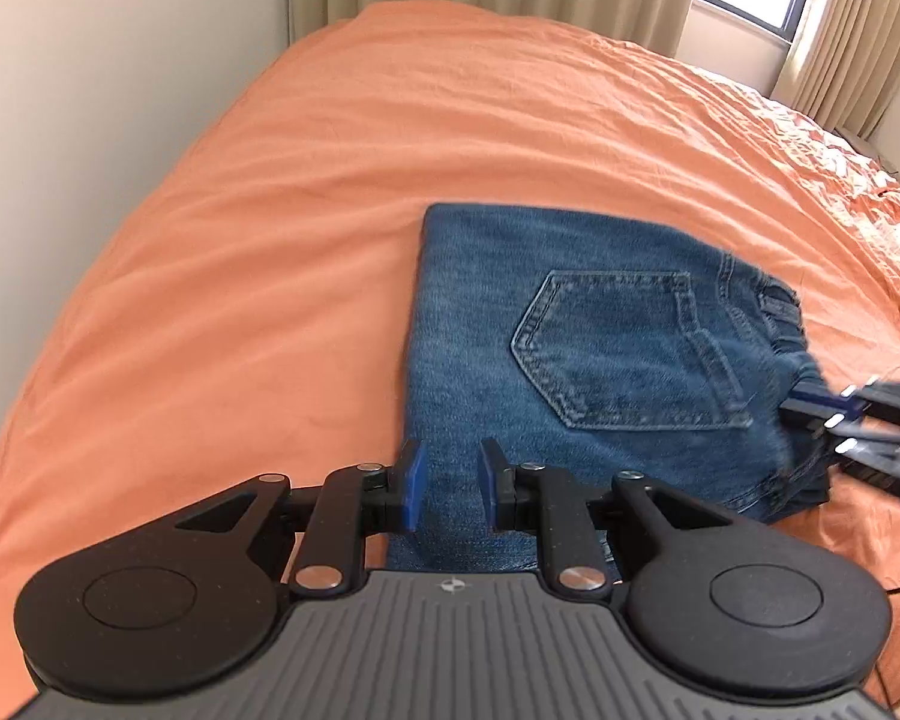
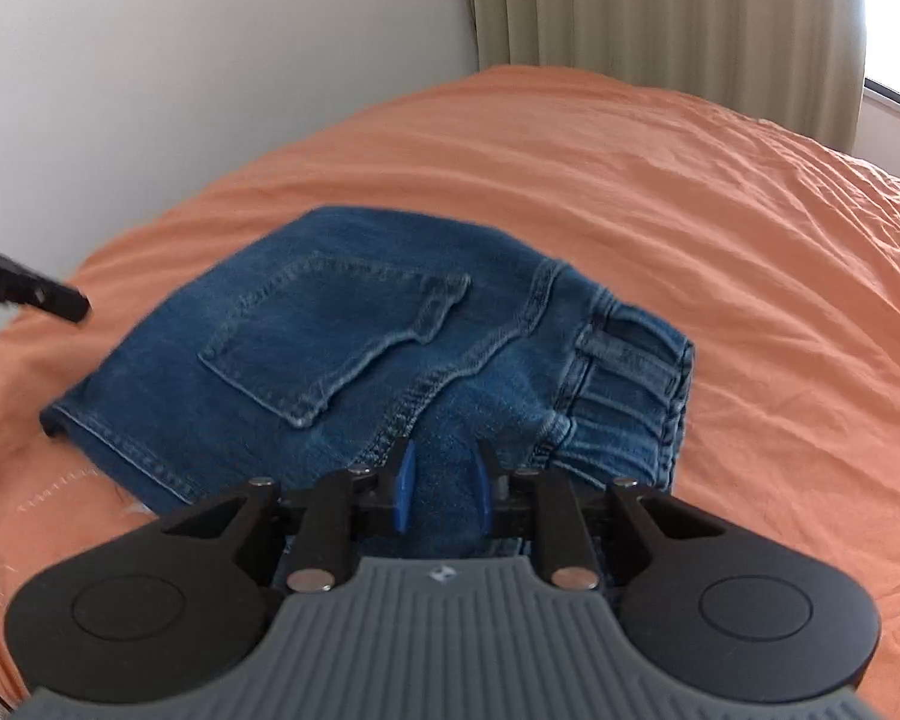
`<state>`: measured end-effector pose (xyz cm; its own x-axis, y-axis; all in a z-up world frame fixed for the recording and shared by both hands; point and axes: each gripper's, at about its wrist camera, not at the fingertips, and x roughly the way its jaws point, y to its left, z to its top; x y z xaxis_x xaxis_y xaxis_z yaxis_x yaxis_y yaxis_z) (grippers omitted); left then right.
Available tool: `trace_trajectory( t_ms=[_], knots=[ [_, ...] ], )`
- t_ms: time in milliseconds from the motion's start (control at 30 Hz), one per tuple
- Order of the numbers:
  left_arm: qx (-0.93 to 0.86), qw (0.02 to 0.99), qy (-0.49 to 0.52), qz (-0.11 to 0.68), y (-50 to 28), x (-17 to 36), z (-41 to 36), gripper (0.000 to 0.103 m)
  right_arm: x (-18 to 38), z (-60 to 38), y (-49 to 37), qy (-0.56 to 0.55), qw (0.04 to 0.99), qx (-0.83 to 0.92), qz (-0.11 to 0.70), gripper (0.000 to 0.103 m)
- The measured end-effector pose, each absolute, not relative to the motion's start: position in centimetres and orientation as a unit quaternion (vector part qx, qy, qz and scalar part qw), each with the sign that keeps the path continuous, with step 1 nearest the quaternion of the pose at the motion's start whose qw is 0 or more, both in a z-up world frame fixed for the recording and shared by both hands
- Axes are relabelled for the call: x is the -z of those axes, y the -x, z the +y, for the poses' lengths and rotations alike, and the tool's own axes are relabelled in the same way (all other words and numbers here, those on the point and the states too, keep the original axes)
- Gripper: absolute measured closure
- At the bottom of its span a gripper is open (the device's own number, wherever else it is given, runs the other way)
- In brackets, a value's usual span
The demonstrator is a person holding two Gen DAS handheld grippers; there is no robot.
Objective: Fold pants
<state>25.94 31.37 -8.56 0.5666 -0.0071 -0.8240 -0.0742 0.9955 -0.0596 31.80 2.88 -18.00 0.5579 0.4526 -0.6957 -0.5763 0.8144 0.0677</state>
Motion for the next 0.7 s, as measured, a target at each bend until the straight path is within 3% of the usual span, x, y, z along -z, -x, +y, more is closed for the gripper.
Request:
trace_trajectory(
  t_ms=[167,367,500,700],
  knots=[
    [-0.009,0.894,0.014,0.448,-25.1,3.3,30.7,0.066,19.3,2.6,-33.3,0.051,0.868,-0.28,0.406,0.087],
    [-0.014,0.91,-0.022,0.413,-22.6,-2.2,28.5,0.051,14.1,1.5,-31.7,0.023,0.877,-0.285,0.385,0.082],
    [-0.032,0.927,-0.026,0.373,-19.8,-4.4,26.7,0.043,8.9,-0.3,-27.9,0.012,0.895,-0.295,0.334,0.064],
    [-0.072,0.949,-0.034,0.304,-15.2,-5.6,23.0,0.041,2.6,-4.2,-20.5,-0.011,0.916,-0.303,0.264,0.031]
  ],
)
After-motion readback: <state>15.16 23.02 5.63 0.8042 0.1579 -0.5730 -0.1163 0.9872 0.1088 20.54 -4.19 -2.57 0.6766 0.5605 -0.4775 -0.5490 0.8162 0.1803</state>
